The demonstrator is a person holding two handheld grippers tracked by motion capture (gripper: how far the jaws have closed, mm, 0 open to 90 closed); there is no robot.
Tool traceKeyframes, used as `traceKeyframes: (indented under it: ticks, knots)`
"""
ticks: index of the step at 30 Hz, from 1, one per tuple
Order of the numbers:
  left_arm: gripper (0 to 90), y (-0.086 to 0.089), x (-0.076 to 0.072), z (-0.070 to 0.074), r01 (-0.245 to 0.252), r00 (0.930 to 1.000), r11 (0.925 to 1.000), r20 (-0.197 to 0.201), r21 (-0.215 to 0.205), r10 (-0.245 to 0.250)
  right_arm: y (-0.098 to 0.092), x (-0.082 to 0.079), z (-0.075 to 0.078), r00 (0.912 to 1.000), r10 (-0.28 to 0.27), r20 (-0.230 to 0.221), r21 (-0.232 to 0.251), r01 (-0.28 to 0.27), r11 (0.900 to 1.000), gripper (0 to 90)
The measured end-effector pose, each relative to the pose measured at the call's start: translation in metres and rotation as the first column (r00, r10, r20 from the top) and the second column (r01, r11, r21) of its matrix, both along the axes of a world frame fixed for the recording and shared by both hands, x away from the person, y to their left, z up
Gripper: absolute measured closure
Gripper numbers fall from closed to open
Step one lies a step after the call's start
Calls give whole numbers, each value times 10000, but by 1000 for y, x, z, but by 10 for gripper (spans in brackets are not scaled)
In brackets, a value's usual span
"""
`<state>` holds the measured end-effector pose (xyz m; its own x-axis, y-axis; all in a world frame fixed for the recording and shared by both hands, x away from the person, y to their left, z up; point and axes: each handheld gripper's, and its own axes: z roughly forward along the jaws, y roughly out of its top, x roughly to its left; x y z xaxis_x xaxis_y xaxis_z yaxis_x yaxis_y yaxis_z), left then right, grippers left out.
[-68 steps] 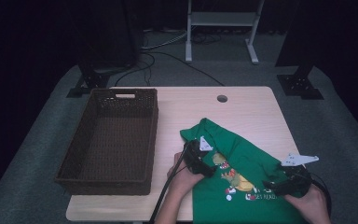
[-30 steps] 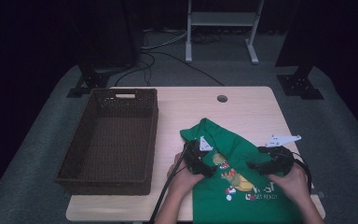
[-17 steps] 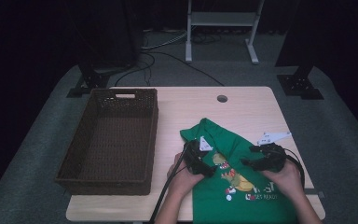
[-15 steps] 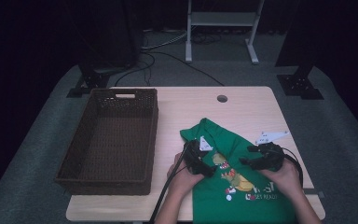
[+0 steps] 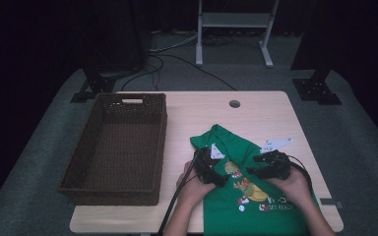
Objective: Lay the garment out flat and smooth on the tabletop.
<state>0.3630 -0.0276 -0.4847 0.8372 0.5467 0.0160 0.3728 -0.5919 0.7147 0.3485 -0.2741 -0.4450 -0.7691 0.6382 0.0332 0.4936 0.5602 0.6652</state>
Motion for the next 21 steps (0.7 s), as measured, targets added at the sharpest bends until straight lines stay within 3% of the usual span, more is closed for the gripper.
traceKeyframes:
  ticks: [8, 15, 20, 21]
  knots:
    - [0, 0, 0, 0, 4, 10000, 10000, -2, 4, -4, 9, 4, -8, 9988, 355, -346, -43, -357, 9994, 478]
    - [0, 0, 0, 0, 6, 10000, 10000, -1, -1, -6, 17, 6, -15, 9979, 470, -444, -426, -489, 9979, 485]
    - [0, 0, 0, 0, 4, 10000, 10000, -1, 2, -4, 17, 5, -19, 9980, 482, -400, -612, -506, 9968, 583]
    - [0, 0, 0, 0, 5, 10000, 10000, -1, 2, -5, 16, 7, -18, 9982, 428, -424, -684, -456, 9966, 643]
